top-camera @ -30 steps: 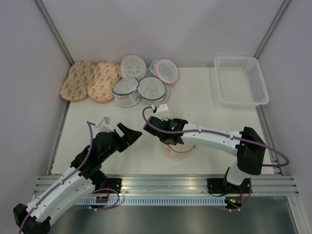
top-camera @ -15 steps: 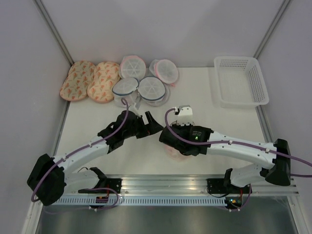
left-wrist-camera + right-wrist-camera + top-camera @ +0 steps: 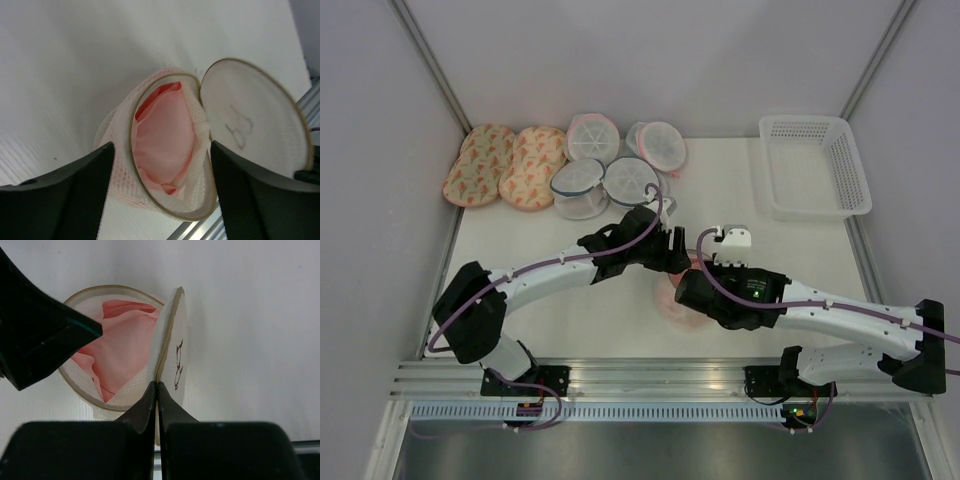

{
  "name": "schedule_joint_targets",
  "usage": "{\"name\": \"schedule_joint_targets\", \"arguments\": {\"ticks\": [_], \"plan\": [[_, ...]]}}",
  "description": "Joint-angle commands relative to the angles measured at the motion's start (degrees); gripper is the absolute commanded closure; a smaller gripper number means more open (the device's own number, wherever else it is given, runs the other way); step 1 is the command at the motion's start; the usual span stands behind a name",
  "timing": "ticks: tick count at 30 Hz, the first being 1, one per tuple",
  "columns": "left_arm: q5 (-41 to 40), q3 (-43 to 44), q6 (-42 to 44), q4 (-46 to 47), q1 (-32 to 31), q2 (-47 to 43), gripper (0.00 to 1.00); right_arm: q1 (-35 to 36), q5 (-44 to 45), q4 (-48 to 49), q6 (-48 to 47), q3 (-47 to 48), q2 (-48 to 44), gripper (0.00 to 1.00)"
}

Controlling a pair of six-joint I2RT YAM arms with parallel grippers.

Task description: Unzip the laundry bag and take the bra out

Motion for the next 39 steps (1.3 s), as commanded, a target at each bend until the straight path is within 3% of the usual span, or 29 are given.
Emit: {"name": "schedule_joint_targets", "arguments": {"ticks": [1,4,5,6,7,8,11,12,16,17,18,24,28,30,34,39], "plan": [[-3.91,2.06,8.17,-8.63,-1.09,2.64,0.29,0.32,2.45,-4.11,5.13,-1.37,-2.52,1.0],[-6.19,1.98,9.24,-10.83,-1.09,3.09,0.56,0.32,3.24,-8.75,10.66,-1.98,-4.02,1.0],[-6.81,1.45,9.32,-11.18,-1.09,2.74,0.79,0.32,4.28,-13.56,12.94,-1.98,-4.28,1.0],[-7.52,1.1,9.41,-11.62,-1.09,1.78,0.92,0.41,4.82,-16.74,19.58,-1.9,-4.72,1.0],[-8.31,0.66,9.33,-11.97,-1.09,0.99,0.98,0.41,5.52,-18.68,18.6,-1.98,-5.33,1.0],[-8.4,-0.47,9.33,-11.89,-1.09,0.11,0.98,0.41,5.18,-18.53,19.2,-3.2,-6.21,1.0],[-8.32,-3.03,8.54,-11.8,-1.09,-2.88,0.98,0.32,4.91,-18.53,22.19,-4.88,-8.59,0.86],[-8.14,-3.82,8.01,-11.62,-1.09,-4.37,0.98,0.41,5.0,-18.61,22.54,-4.97,-8.07,0.76],[-7.08,-8.9,6.52,-10.31,-1.61,-8.76,0.98,0.41,7.54,-18.53,20.8,-3.66,-2.89,0.63],[-6.82,-9.79,6.16,-9.52,-1.79,-9.65,0.98,0.41,8.68,-18.35,20.27,-2.44,-2.01,0.57],[-6.65,-10.85,5.64,-9.08,-1.88,-10.53,0.98,0.41,10.26,-18.18,19.83,-1.73,-0.43,0.44],[-5.15,-17.53,3.53,-6.44,-2.14,-15.02,0.98,0.49,12.12,-2.29,3.84,0.92,-1.03,0.13],[-4.97,-21.48,1.77,-4.77,-2.32,-16.86,0.98,0.49,13.0,7.63,-1.87,0.65,-4.19,0.1],[-4.97,-22.71,0.63,-3.45,-2.41,-18.09,0.98,0.41,11.69,13.17,-9.22,0.13,-5.86,0.09],[-5.06,-24.22,-0.34,-2.92,-2.41,-19.15,0.98,0.49,1.77,33.27,-23.4,-1.72,-6.83,0.1],[-5.67,-24.39,-1.22,-2.74,-2.49,-20.03,0.98,0.67,-12.21,44.13,-30.89,-1.98,-5.61,0.14]]}}
